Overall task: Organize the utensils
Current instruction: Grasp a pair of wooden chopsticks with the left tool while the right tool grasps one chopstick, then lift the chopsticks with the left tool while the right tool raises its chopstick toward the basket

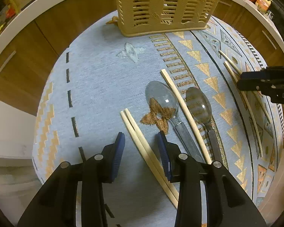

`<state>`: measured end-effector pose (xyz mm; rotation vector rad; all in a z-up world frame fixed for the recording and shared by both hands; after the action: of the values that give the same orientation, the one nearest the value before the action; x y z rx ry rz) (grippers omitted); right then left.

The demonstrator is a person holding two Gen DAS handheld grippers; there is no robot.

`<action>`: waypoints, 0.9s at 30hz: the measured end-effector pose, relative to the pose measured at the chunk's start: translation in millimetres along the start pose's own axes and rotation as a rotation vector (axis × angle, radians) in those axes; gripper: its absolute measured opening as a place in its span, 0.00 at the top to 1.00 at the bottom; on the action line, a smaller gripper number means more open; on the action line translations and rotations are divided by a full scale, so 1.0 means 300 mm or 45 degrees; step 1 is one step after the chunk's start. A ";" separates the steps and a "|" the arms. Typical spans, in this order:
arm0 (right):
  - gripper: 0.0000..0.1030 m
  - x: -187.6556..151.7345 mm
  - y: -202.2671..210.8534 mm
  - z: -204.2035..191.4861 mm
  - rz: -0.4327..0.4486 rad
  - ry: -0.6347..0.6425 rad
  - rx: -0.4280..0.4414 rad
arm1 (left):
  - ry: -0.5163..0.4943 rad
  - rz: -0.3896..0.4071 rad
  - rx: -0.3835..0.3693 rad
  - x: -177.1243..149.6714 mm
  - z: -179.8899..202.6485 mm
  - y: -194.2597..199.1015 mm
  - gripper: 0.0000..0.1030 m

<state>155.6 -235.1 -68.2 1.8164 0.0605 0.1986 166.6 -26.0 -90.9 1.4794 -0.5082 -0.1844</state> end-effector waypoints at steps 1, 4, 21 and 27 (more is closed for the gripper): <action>0.67 0.009 -0.003 -0.005 0.003 0.006 -0.018 | -0.004 0.001 0.005 0.002 0.002 0.000 0.67; 0.74 0.029 -0.016 -0.027 0.011 0.038 -0.082 | -0.008 -0.003 0.020 0.024 0.019 -0.006 0.67; 0.96 -0.014 0.099 -0.111 0.212 0.192 -0.065 | 0.122 0.227 -0.116 0.012 0.072 0.055 0.91; 0.96 -0.083 0.172 -0.136 0.329 0.224 -0.018 | 0.184 0.408 -0.188 -0.023 0.057 0.157 0.91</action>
<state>121.2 -212.8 -11.3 1.7855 -0.0525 0.5407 144.4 -33.6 -46.3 1.2386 -0.5934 0.1345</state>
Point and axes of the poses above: each gripper's, at about its wrist camera, not at the fingertips, and y roughly against the way its jaws point, z to its right, x to its top, the point moved 4 cm from there along -y, roughly the way its jaws point, and after that the axes turned 5 degrees about -z, right-handed, at the moved point
